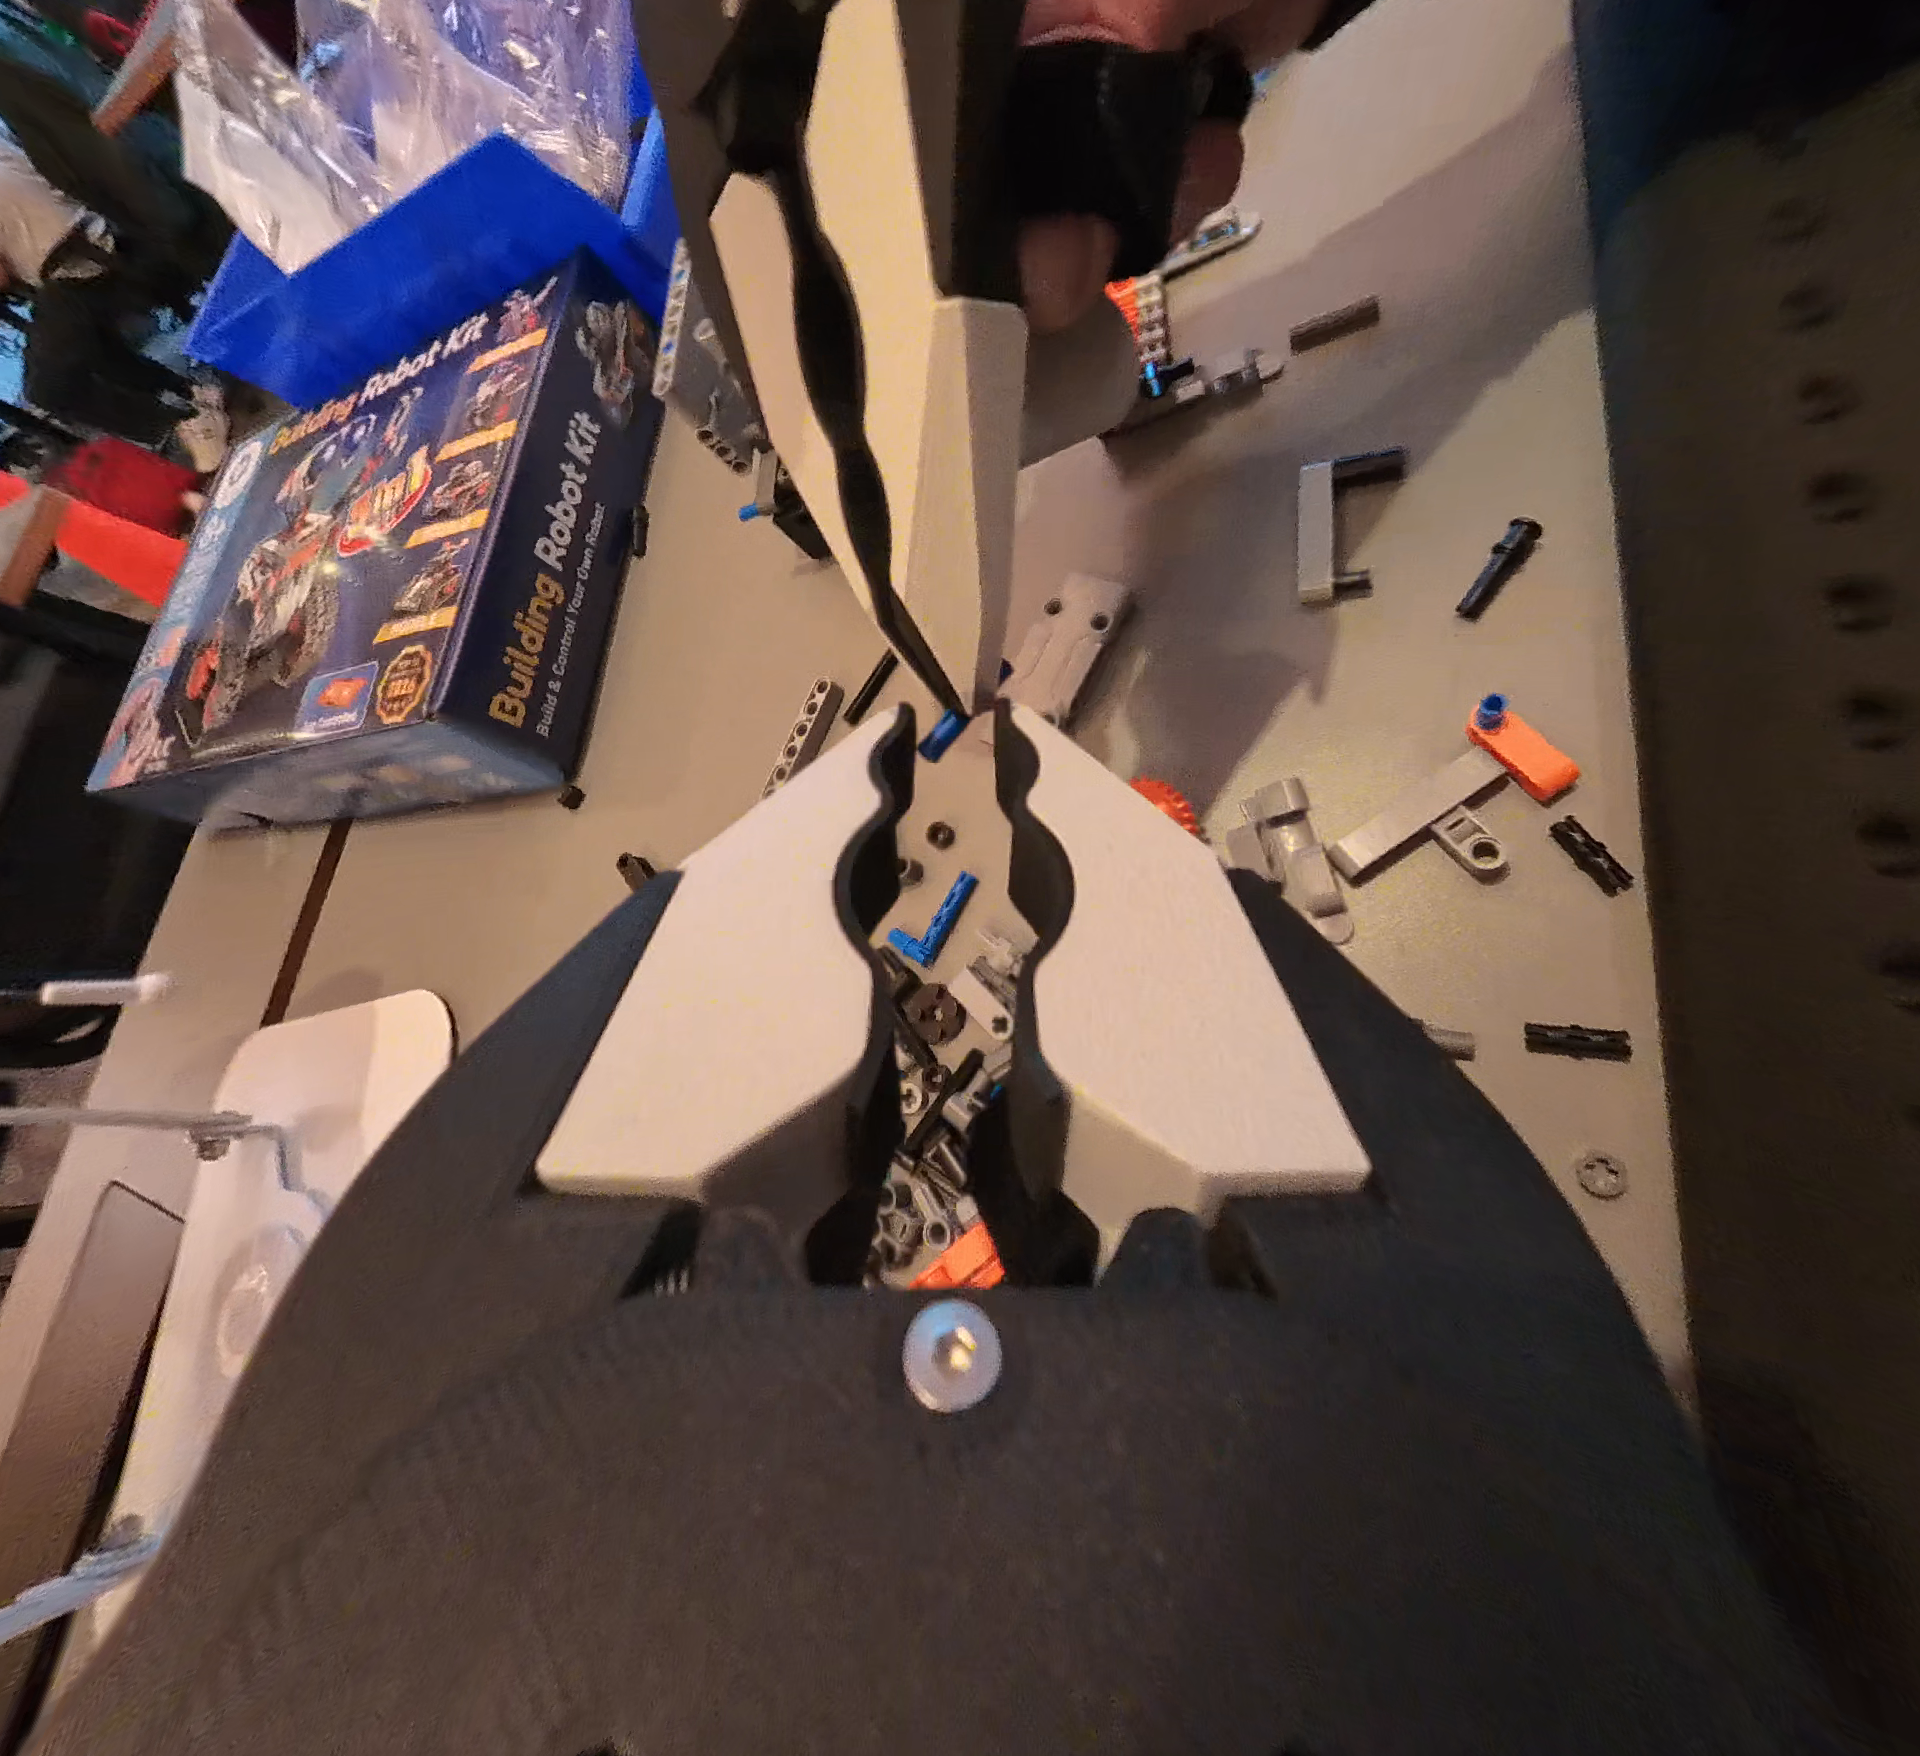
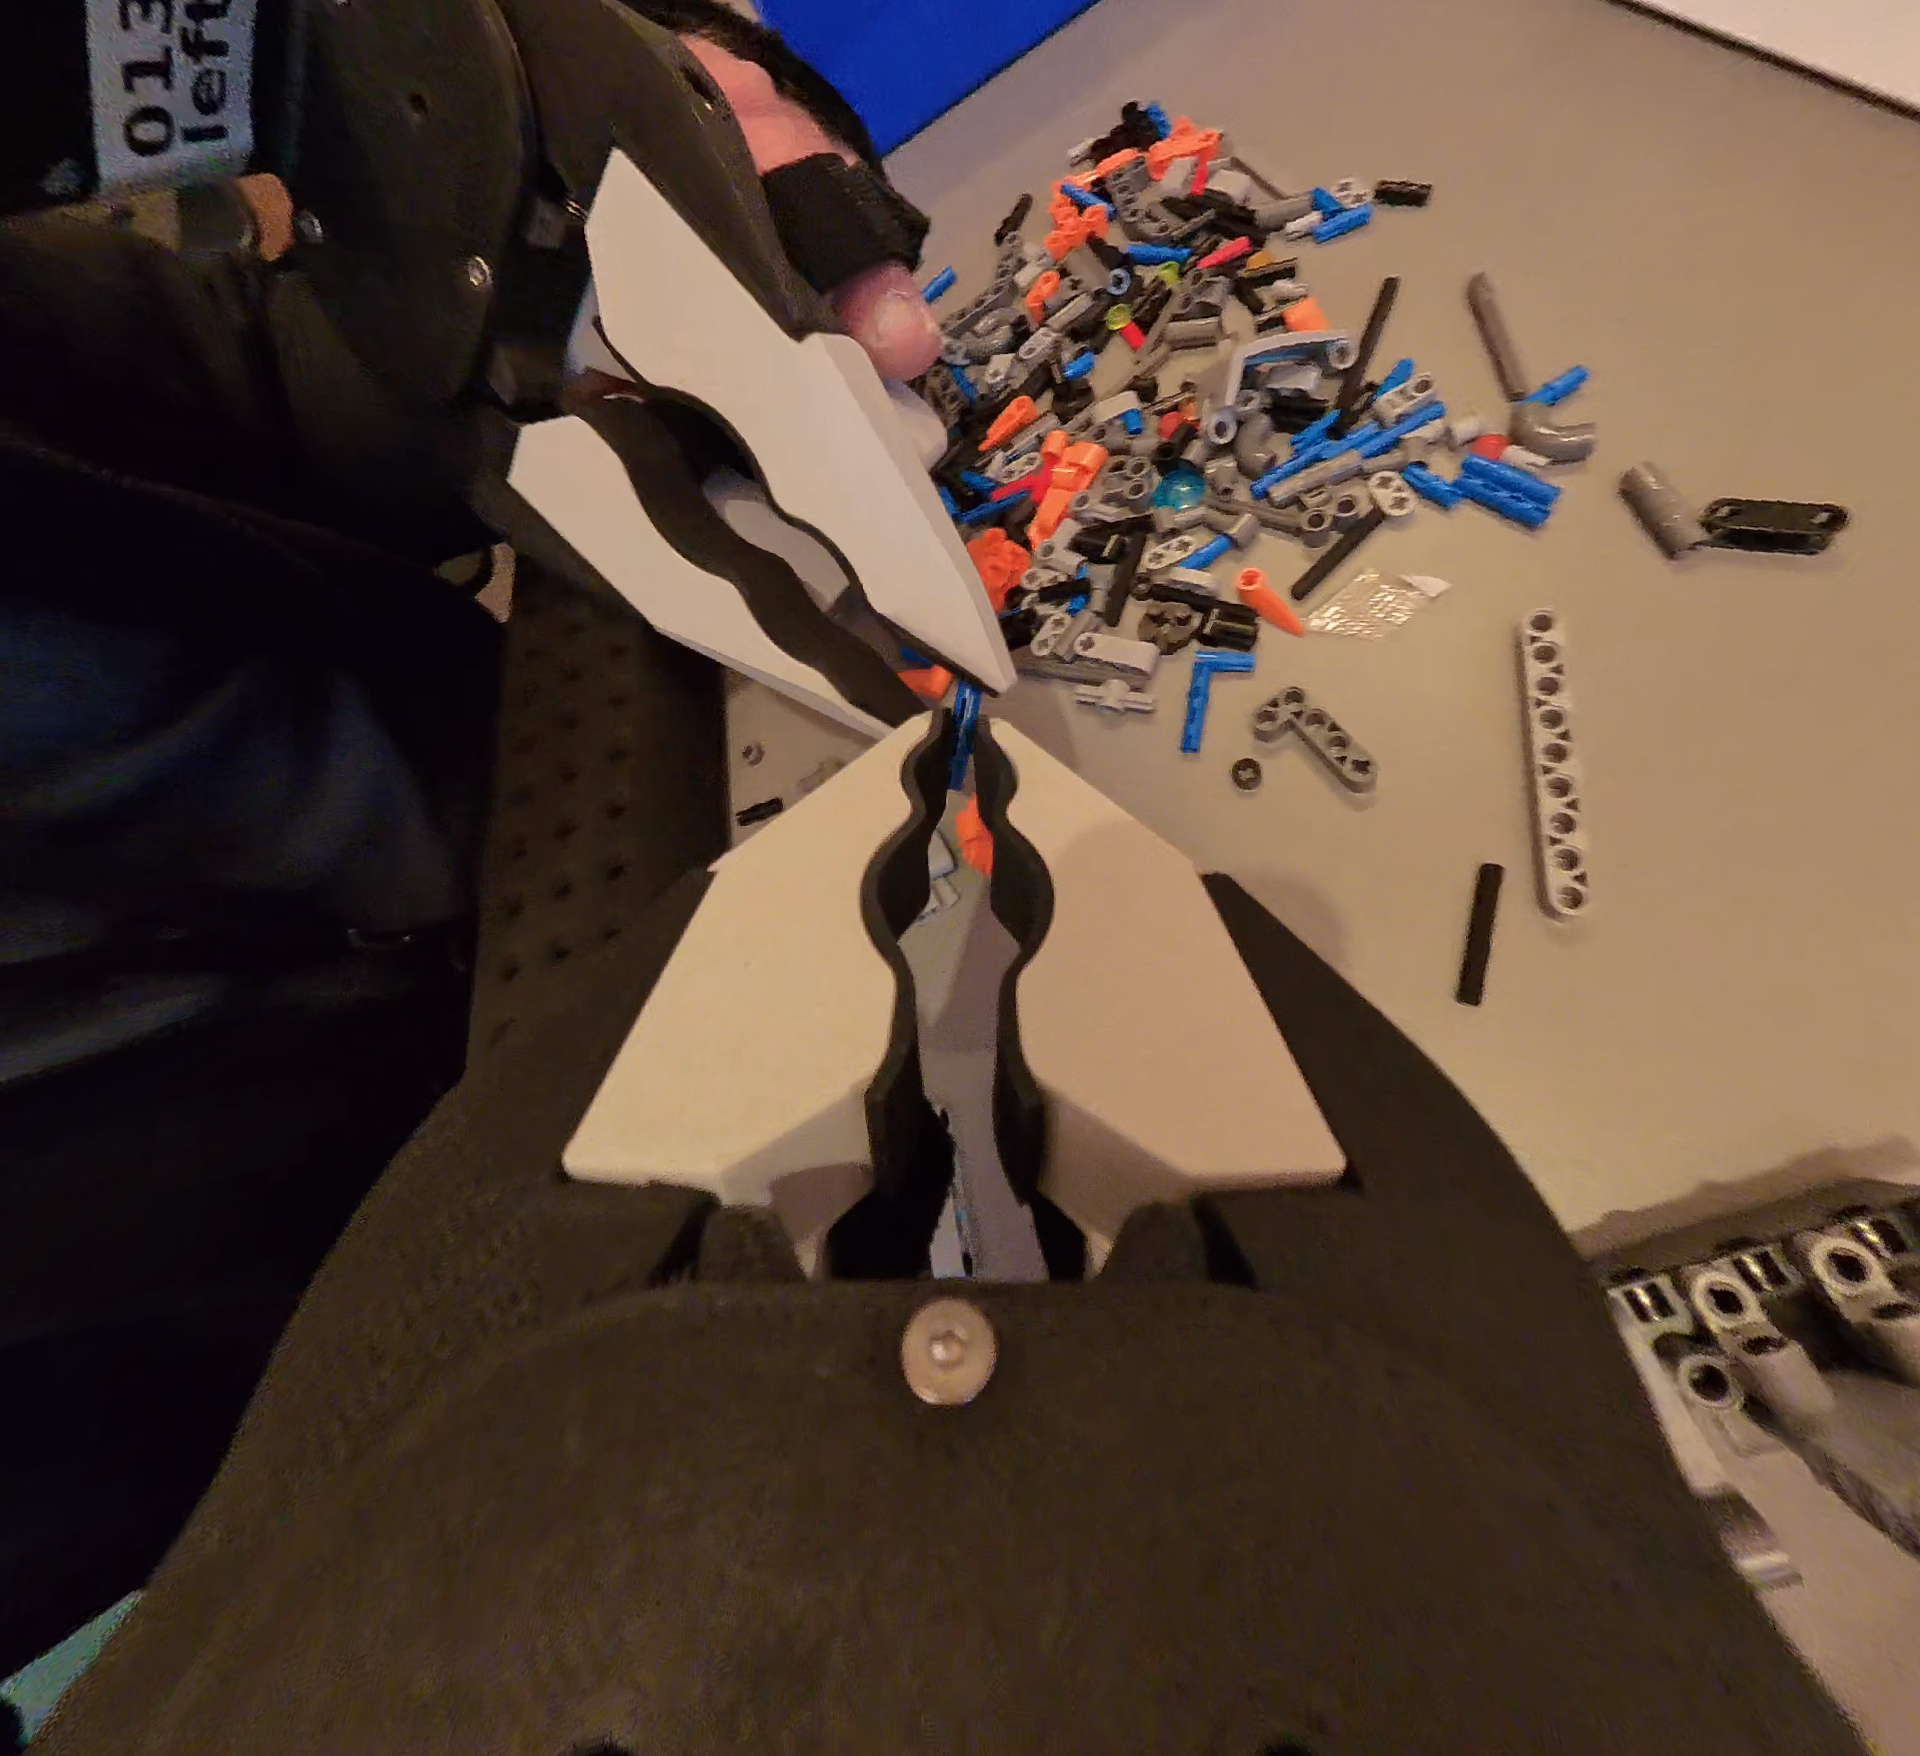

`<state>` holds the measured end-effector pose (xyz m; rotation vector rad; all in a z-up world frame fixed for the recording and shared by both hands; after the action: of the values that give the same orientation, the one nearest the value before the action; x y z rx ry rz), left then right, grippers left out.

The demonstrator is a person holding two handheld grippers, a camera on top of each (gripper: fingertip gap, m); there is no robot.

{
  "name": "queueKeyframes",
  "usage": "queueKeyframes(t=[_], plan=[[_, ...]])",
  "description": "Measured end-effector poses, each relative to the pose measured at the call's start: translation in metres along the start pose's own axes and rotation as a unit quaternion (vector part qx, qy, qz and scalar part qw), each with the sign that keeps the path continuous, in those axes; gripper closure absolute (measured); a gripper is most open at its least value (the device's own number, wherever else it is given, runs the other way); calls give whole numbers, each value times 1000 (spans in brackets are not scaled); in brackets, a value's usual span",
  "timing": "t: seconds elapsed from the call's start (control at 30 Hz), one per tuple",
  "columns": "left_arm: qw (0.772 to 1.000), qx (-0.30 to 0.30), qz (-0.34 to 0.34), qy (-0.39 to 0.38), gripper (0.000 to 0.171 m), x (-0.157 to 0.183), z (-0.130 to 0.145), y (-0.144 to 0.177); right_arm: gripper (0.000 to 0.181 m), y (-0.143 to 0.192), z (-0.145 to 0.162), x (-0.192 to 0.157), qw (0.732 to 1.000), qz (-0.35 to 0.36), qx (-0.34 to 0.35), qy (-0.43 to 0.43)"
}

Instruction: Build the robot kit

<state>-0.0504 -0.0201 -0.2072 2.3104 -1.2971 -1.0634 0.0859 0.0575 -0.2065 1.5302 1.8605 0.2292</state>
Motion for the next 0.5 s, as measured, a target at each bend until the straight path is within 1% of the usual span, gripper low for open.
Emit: queueKeyframes(t=[0.07,0.13,0.17,0.33,0.4,0.5], plan=[[1000,-5,-4,-16,160,3,-1,-1,179,1,2,0,1000,-12,2,-3],[1000,1,-4,-16,162,3,-2,1,180,3,2,1,999,-26,15,-9],[1000,4,-2,-14,168,3,-3,2,180,5,2,0,999,-32,24,-11],[999,10,-22,-22,170,3,-6,6,181,10,0,1,997,-41,58,-22],[999,7,-27,-26,170,3,-6,8,175,13,1,3,997,-33,65,-22],[999,9,-31,-29,170,3,-7,9,172,16,2,2,997,-34,65,-12]])
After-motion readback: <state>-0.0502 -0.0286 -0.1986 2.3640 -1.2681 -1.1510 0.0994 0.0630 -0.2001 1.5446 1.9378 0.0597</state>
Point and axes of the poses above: each gripper's, where its closed fingertips meet, y back along the fingers, z out of its underside, x = y × z across the jaws, the point moved 10 cm from there along y, back along the fingers, and after that the axes turned 2 degrees about -x, right-handed, at the moved point
